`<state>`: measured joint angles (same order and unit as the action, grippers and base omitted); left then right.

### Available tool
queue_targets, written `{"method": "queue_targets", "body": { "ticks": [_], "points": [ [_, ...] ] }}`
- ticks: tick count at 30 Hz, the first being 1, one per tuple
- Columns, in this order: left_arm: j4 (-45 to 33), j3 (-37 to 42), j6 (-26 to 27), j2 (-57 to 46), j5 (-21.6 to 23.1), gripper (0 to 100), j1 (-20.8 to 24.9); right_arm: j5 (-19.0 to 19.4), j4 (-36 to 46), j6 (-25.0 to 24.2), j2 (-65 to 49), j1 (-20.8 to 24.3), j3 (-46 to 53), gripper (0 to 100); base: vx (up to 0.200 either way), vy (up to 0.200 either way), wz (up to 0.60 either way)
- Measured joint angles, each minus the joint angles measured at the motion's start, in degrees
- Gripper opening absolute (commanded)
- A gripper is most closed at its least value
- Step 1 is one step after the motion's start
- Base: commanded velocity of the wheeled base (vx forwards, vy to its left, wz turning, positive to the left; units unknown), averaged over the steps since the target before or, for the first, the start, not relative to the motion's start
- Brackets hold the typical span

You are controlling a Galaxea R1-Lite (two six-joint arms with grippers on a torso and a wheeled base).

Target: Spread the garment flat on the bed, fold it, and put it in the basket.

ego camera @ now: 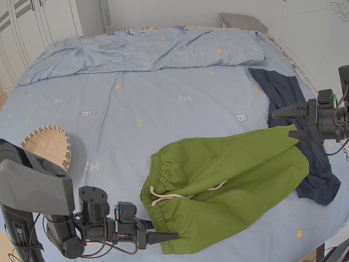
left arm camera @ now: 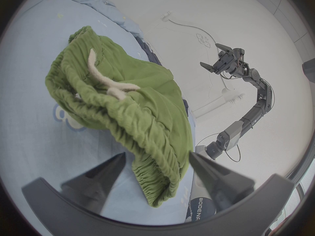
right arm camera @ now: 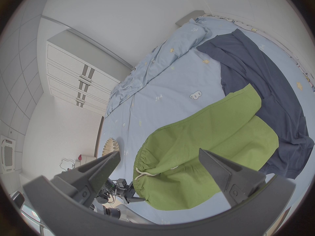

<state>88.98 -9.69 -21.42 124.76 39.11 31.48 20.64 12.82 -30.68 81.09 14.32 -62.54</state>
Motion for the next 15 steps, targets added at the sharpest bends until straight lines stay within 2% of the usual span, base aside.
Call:
{"method": "queue_targets", "body": {
  "ticks": [7, 12, 15],
  "points": [
    [-0.13, -0.23, -0.8, 0.11, 0.11, 0, 0.09, 0.0, 0.01, 0.11, 0.11, 0.0, 0.13, 100, 0.0, 0.0, 0.0],
    [-0.4, -0.94, -7.27, -0.1, 0.24, 0, -0.44, 0.05, 0.01, 0.39, 0.16, -0.05, 0.13, 100, 0.0, 0.0, 0.0],
    [-1.07, -1.91, -9.53, -0.95, 0.44, 0, -2.24, 0.51, 0.22, 0.88, 0.18, -0.05, 0.11, 100, 0.0, 0.0, 0.0]
  ]
}}
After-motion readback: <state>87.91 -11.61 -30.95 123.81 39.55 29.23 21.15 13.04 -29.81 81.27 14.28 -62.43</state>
